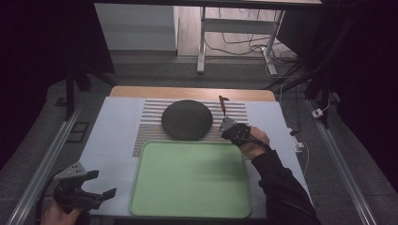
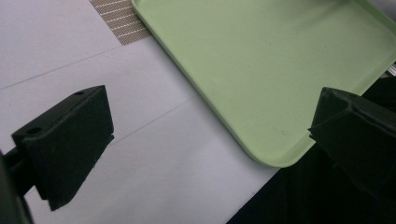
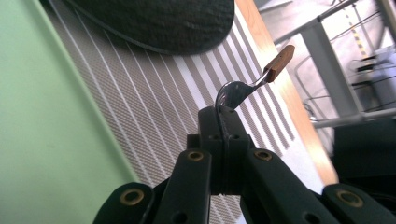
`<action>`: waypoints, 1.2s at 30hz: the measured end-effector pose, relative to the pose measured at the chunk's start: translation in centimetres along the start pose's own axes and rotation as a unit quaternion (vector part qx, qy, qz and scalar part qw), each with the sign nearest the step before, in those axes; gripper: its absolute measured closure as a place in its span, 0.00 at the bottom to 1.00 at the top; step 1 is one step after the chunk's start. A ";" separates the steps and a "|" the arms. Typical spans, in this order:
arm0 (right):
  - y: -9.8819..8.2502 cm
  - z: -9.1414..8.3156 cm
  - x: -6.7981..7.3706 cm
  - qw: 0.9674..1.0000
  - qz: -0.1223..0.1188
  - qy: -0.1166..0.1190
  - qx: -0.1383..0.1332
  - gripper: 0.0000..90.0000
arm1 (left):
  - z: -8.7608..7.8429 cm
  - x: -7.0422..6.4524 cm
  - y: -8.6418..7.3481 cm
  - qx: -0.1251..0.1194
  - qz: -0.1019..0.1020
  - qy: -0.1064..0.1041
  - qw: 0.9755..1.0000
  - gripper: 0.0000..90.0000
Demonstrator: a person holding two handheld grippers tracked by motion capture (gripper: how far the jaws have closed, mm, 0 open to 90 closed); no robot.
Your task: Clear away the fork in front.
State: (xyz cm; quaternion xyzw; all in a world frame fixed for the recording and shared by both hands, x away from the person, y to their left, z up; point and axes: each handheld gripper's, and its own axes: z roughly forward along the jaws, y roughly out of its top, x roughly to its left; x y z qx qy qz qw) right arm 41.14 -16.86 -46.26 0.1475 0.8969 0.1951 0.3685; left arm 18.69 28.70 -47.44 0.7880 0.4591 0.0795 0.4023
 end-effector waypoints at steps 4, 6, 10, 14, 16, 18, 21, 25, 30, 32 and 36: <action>-0.2 -1.0 -0.3 0.999 0.036 0.024 -0.021 1.00 | 0.0 -0.1 0.0 -0.002 0.001 0.000 1.000 0.00; -0.5 -1.5 -0.4 0.997 0.056 0.039 -0.033 1.00 | 0.0 -0.1 0.1 -0.002 0.002 -0.001 1.000 0.00; -1.0 -2.7 -0.5 0.993 0.088 0.060 -0.054 1.00 | 0.1 -0.2 0.2 -0.002 0.006 -0.004 1.000 0.00; -1.5 -4.0 -0.5 0.988 0.113 0.080 -0.075 1.00 | 0.2 -0.2 0.3 -0.005 0.008 -0.010 1.000 0.00; -1.7 -4.7 -0.4 0.984 0.123 0.092 -0.086 1.00 | 0.2 -0.2 0.4 -0.006 0.010 -0.016 1.000 0.00; -1.9 -5.8 -0.1 0.979 0.139 0.109 -0.103 1.00 | 0.4 -0.3 0.5 -0.007 0.014 -0.020 1.000 0.00; -2.1 -6.8 0.3 0.973 0.150 0.128 -0.121 1.00 | 0.6 -0.4 0.7 -0.006 0.021 -0.030 0.999 0.00; -2.3 -7.7 0.8 0.967 0.158 0.146 -0.137 1.00 | 1.1 -0.5 1.1 -0.011 0.036 -0.047 0.998 0.00; -2.7 -9.0 1.4 0.955 0.170 0.180 -0.163 1.00 | 1.8 -0.8 1.7 -0.017 0.050 -0.061 0.997 0.00; -3.0 -9.6 1.8 0.948 0.178 0.198 -0.173 1.00 | 2.1 -0.9 2.1 -0.015 0.054 -0.065 0.996 0.00; -3.2 -10.1 2.2 0.944 0.178 0.212 -0.182 1.00 | 2.9 -1.2 2.9 -0.011 0.068 -0.077 0.995 0.00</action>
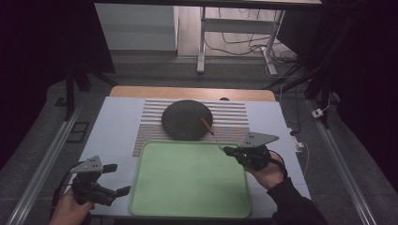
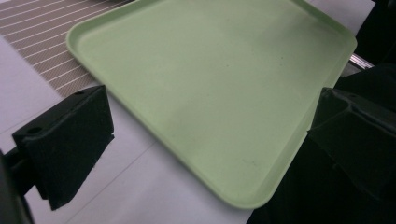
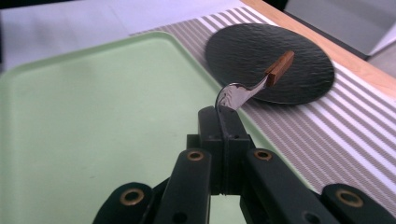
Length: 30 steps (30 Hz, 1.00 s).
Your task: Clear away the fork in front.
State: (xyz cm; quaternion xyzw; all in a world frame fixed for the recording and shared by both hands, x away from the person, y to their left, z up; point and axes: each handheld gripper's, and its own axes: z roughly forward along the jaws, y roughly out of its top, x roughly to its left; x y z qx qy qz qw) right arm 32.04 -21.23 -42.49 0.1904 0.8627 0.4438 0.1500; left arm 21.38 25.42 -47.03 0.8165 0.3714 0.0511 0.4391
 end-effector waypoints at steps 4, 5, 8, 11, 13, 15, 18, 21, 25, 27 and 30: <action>-0.2 -0.4 0.7 1.000 0.003 0.021 -0.011 1.00 | 0.9 -0.1 0.8 0.002 0.017 -0.006 1.000 0.00; -0.2 -0.5 0.9 1.000 0.003 0.027 -0.011 1.00 | 1.1 -0.1 1.1 0.002 0.022 -0.007 1.000 0.00; -0.4 -0.6 1.4 0.999 0.006 0.047 -0.016 1.00 | 1.8 0.0 1.9 0.005 0.029 -0.015 0.999 0.00; -0.5 -0.6 2.0 0.997 0.007 0.069 -0.019 1.00 | 2.6 0.2 2.8 0.008 0.034 -0.021 0.999 0.00; -0.5 -0.7 2.5 0.996 0.006 0.082 -0.020 1.00 | 3.2 0.3 3.3 0.012 0.039 -0.025 0.999 0.00; -0.5 -0.6 2.9 0.995 0.004 0.096 -0.023 1.00 | 3.7 0.4 3.7 0.015 0.048 -0.027 0.998 0.00; -0.5 -0.6 3.5 0.994 -0.004 0.111 -0.025 1.00 | 4.4 0.3 4.5 0.017 0.057 -0.031 0.998 0.00; -0.4 -0.4 4.1 0.991 -0.008 0.129 -0.024 1.00 | 5.1 0.3 5.3 0.021 0.077 -0.033 0.996 0.00; -0.2 0.0 4.8 0.986 -0.016 0.164 -0.022 1.00 | 6.3 0.3 6.2 0.025 0.097 -0.051 0.994 0.00; -0.2 0.1 5.0 0.985 -0.016 0.172 -0.023 1.00 | 7.0 0.2 6.6 0.028 0.106 -0.060 0.992 0.00; 0.0 0.3 5.5 0.981 -0.024 0.191 -0.021 1.00 | 7.8 0.1 7.1 0.036 0.128 -0.069 0.989 0.00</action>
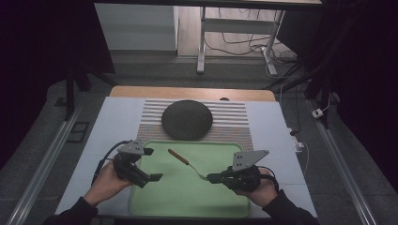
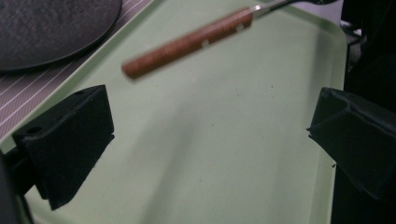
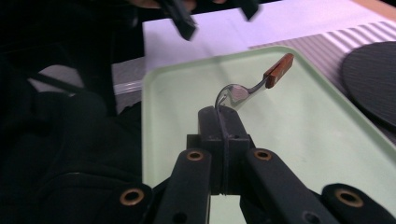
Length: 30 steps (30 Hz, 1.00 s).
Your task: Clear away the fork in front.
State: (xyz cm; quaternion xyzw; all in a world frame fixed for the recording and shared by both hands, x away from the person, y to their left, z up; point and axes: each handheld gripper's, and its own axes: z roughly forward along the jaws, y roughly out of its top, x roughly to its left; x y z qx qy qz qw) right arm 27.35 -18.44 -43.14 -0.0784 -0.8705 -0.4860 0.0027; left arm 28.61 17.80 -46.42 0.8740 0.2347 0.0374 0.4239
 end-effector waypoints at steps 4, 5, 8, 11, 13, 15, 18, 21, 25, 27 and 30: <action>0.4 0.7 0.5 0.999 -0.011 0.033 0.007 1.00 | 1.0 0.0 0.7 0.009 0.022 -0.018 1.000 0.00; 0.4 0.7 0.5 0.999 -0.011 0.033 0.007 1.00 | 1.3 -0.1 0.9 0.012 0.028 -0.023 0.999 0.00; 0.7 0.9 0.8 0.998 -0.021 0.057 0.007 1.00 | 2.2 -0.4 1.5 0.030 0.055 -0.027 0.998 0.02; 1.0 1.0 1.0 0.997 -0.029 0.073 0.009 1.00 | 2.8 -0.7 2.1 0.044 0.083 -0.036 0.995 0.08; 1.1 1.0 1.1 0.996 -0.033 0.081 0.010 1.00 | 3.4 -1.2 2.5 0.058 0.118 -0.052 0.990 0.16; 1.2 0.9 1.2 0.995 -0.039 0.088 0.012 1.00 | 3.5 -1.4 2.6 0.060 0.127 -0.054 0.989 0.23; 1.3 0.8 1.2 0.994 -0.047 0.099 0.015 1.00 | 3.9 -1.8 2.8 0.076 0.157 -0.073 0.982 0.36; 1.4 0.7 1.3 0.993 -0.052 0.103 0.018 1.00 | 3.9 -2.0 2.8 0.077 0.169 -0.083 0.979 0.46; 1.5 0.7 1.2 0.991 -0.059 0.116 0.030 1.00 | 3.9 -2.3 2.8 0.085 0.197 -0.094 0.972 0.60; 1.4 0.8 1.2 0.990 -0.059 0.120 0.032 1.00 | 4.0 -2.5 2.9 0.089 0.210 -0.097 0.969 0.63; 1.4 0.9 1.2 0.989 -0.063 0.128 0.039 1.00 | 4.1 -2.9 2.8 0.097 0.230 -0.102 0.963 0.67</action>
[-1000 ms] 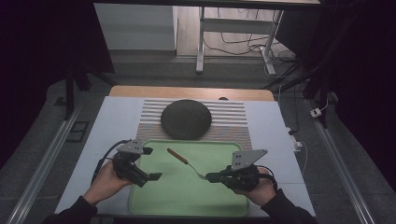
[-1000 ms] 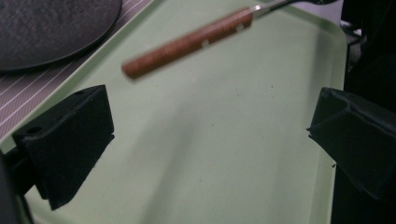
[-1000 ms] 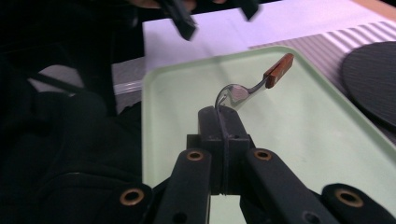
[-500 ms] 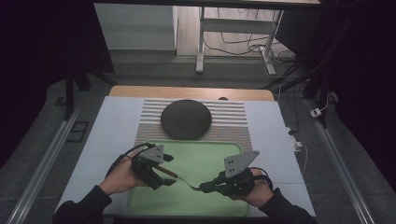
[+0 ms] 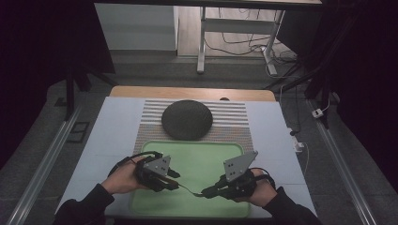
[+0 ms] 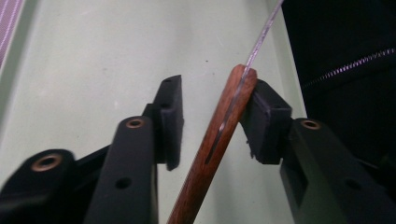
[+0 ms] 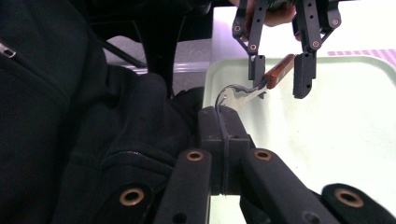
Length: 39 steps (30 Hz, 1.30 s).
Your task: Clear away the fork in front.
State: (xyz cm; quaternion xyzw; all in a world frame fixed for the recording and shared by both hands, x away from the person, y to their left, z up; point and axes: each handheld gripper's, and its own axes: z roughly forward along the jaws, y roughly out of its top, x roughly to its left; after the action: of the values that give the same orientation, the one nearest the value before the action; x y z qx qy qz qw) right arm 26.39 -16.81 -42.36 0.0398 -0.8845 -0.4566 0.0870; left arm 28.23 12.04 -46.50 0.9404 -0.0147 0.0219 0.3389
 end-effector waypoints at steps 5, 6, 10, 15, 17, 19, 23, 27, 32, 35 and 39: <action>-0.1 0.2 -0.1 1.000 -0.002 0.013 0.012 1.00 | 0.4 -0.4 0.2 0.013 0.029 -0.021 0.999 0.78; -0.1 0.3 -0.1 1.000 -0.003 0.016 0.013 1.00 | 0.4 -0.4 0.2 0.013 0.029 -0.021 0.999 0.79; -0.2 0.3 -0.2 1.000 -0.001 0.023 0.012 1.00 | 0.5 -0.6 0.2 0.017 0.049 -0.027 0.998 0.83; -0.6 0.2 -0.6 0.999 0.007 0.033 0.006 0.99 | 0.7 -0.9 0.3 0.022 0.071 -0.039 0.996 0.86; -0.8 0.1 -0.8 1.000 0.012 0.017 0.005 0.96 | 0.8 -1.0 0.2 0.026 0.068 -0.038 0.997 0.88; -1.2 -0.1 -1.2 1.000 0.021 0.005 -0.001 0.94 | 0.8 -0.9 0.3 0.027 0.049 -0.039 0.998 0.88; -1.5 -0.4 -1.7 0.999 0.037 -0.029 -0.011 0.83 | 0.7 -0.6 0.3 0.029 0.019 -0.037 0.999 0.89; -1.8 -0.7 -1.9 0.996 0.050 -0.069 -0.023 0.72 | 0.6 -0.3 0.1 0.037 -0.039 -0.037 0.998 0.88; -2.2 -1.4 -2.0 0.990 0.064 -0.124 -0.030 0.62 | 0.5 -0.1 0.1 0.049 -0.092 -0.033 0.994 0.88; -2.6 -1.9 -1.6 0.979 0.086 -0.181 -0.037 0.51 | 0.5 -0.3 0.0 0.053 -0.114 -0.024 0.992 0.88; -2.9 -2.2 -1.1 0.971 0.103 -0.214 -0.040 0.45 | 0.3 -0.7 -0.2 0.066 -0.133 -0.004 0.989 0.88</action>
State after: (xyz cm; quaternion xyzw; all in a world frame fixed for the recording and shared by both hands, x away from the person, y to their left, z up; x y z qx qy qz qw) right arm 27.86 -20.10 -43.58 -0.1537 -0.8630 -0.4779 -0.0562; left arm 27.55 11.97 -46.87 0.9544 0.1107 -0.0266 0.2759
